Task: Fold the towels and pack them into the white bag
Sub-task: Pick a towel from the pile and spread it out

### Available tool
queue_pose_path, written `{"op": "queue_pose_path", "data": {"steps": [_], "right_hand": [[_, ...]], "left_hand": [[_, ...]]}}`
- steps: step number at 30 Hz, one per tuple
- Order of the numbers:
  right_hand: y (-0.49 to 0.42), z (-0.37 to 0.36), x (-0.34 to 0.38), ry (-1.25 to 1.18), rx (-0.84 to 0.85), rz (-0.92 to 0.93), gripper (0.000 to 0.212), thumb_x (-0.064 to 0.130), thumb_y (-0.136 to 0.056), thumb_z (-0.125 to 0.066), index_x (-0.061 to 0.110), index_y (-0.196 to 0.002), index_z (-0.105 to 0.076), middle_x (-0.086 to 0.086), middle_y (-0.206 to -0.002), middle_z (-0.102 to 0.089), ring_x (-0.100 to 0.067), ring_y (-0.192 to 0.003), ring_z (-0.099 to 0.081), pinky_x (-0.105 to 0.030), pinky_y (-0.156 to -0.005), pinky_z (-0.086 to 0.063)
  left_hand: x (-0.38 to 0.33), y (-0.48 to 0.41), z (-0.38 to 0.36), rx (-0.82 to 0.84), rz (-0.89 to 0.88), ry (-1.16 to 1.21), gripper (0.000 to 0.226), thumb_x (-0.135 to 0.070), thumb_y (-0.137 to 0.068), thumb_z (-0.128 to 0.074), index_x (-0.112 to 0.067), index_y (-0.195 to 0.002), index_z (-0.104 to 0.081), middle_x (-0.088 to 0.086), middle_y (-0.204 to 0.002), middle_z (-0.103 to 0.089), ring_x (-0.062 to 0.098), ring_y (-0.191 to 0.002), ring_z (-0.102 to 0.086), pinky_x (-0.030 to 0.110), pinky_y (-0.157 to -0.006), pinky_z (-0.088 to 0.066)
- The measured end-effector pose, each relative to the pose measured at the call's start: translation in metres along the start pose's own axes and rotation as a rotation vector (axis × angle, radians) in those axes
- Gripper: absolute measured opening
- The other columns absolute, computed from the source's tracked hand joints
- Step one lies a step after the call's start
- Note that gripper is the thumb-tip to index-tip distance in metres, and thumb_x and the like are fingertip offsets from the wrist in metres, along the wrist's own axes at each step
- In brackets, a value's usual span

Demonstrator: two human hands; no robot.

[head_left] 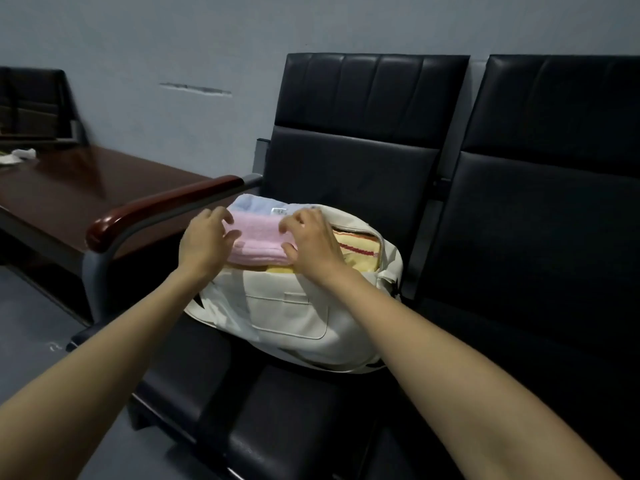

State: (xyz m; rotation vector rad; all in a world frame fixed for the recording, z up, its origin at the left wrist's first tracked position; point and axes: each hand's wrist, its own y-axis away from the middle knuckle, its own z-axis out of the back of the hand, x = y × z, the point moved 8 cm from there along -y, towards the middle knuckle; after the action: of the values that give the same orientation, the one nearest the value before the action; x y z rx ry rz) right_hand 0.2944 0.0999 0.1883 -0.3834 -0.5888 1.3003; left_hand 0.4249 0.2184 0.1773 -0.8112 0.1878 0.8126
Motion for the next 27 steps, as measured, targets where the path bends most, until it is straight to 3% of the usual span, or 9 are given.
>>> {"op": "queue_pose_path", "data": {"steps": [2,5,9,14,18,21,24,27], "right_hand": [[0.006,-0.015,0.003,0.014,0.171,0.112,0.022,0.017,-0.091,-0.059,0.016,-0.111,-0.07,-0.006,-0.117,-0.062,-0.028,-0.114,-0.048,-0.04,-0.1,-0.035],[0.009,-0.029,-0.005,0.071,0.349,0.1,0.033,0.02,-0.095,-0.055,0.025,-0.127,-0.063,0.002,-0.134,-0.056,-0.022,-0.124,-0.043,-0.036,-0.103,-0.034],[-0.007,-0.021,-0.009,0.182,0.294,0.115,0.033,0.017,-0.096,-0.05,0.029,-0.121,-0.067,0.006,-0.128,-0.058,-0.02,-0.123,-0.045,-0.029,-0.098,-0.033],[-0.017,-0.045,-0.024,0.3,0.346,0.111,0.036,0.012,-0.095,-0.046,0.027,-0.123,-0.063,0.006,-0.132,-0.054,-0.02,-0.126,-0.041,-0.032,-0.1,-0.035],[-0.009,-0.059,-0.029,0.204,0.47,0.064,0.039,0.01,-0.094,-0.041,0.024,-0.124,-0.06,0.003,-0.134,-0.053,-0.022,-0.124,-0.041,-0.042,-0.1,-0.041],[0.001,-0.056,-0.031,0.103,0.543,0.022,0.042,0.018,-0.099,-0.037,0.026,-0.139,-0.049,-0.002,-0.146,-0.044,-0.024,-0.132,-0.038,-0.043,-0.11,-0.033],[0.012,-0.029,-0.032,-0.116,0.505,-0.093,0.042,0.009,-0.097,-0.048,0.021,-0.137,-0.053,-0.006,-0.141,-0.051,-0.025,-0.125,-0.049,-0.038,-0.105,-0.039],[0.038,0.01,-0.04,-0.181,0.44,-0.164,0.042,0.005,-0.093,-0.045,0.019,-0.131,-0.058,-0.002,-0.134,-0.058,-0.02,-0.12,-0.053,-0.03,-0.1,-0.041]], "left_hand": [[0.002,0.008,-0.013,0.175,-0.009,-0.07,0.025,-0.035,-0.085,-0.07,-0.018,-0.103,-0.066,0.005,-0.103,-0.063,0.026,-0.092,-0.059,0.032,-0.068,-0.043],[0.01,0.014,-0.029,0.349,0.015,-0.16,0.038,-0.043,-0.082,-0.071,-0.024,-0.114,-0.064,0.006,-0.114,-0.061,0.028,-0.1,-0.059,0.035,-0.078,-0.048],[0.001,-0.004,-0.036,0.26,0.012,-0.104,0.035,-0.014,-0.091,-0.055,-0.019,-0.125,-0.061,0.016,-0.122,-0.057,0.035,-0.107,-0.055,0.039,-0.085,-0.045],[-0.003,-0.016,-0.058,0.318,-0.002,-0.072,0.044,-0.01,-0.092,-0.055,-0.013,-0.136,-0.053,0.014,-0.139,-0.047,0.035,-0.119,-0.05,0.04,-0.096,-0.042],[-0.002,-0.012,-0.066,0.414,-0.069,-0.133,0.045,-0.011,-0.087,-0.063,-0.008,-0.131,-0.057,0.019,-0.127,-0.055,0.036,-0.111,-0.054,0.039,-0.093,-0.045],[-0.004,-0.005,-0.063,0.482,-0.076,-0.135,0.043,-0.015,-0.083,-0.07,-0.007,-0.125,-0.06,0.017,-0.121,-0.06,0.034,-0.104,-0.057,0.038,-0.088,-0.047],[-0.014,0.003,-0.045,0.407,-0.001,-0.098,0.034,-0.012,-0.087,-0.064,-0.01,-0.12,-0.064,0.013,-0.117,-0.065,0.032,-0.104,-0.059,0.033,-0.082,-0.046],[-0.041,0.023,-0.031,0.333,-0.006,0.016,0.029,-0.008,-0.09,-0.06,-0.008,-0.118,-0.065,0.012,-0.121,-0.065,0.029,-0.11,-0.058,0.034,-0.089,-0.044]]}}
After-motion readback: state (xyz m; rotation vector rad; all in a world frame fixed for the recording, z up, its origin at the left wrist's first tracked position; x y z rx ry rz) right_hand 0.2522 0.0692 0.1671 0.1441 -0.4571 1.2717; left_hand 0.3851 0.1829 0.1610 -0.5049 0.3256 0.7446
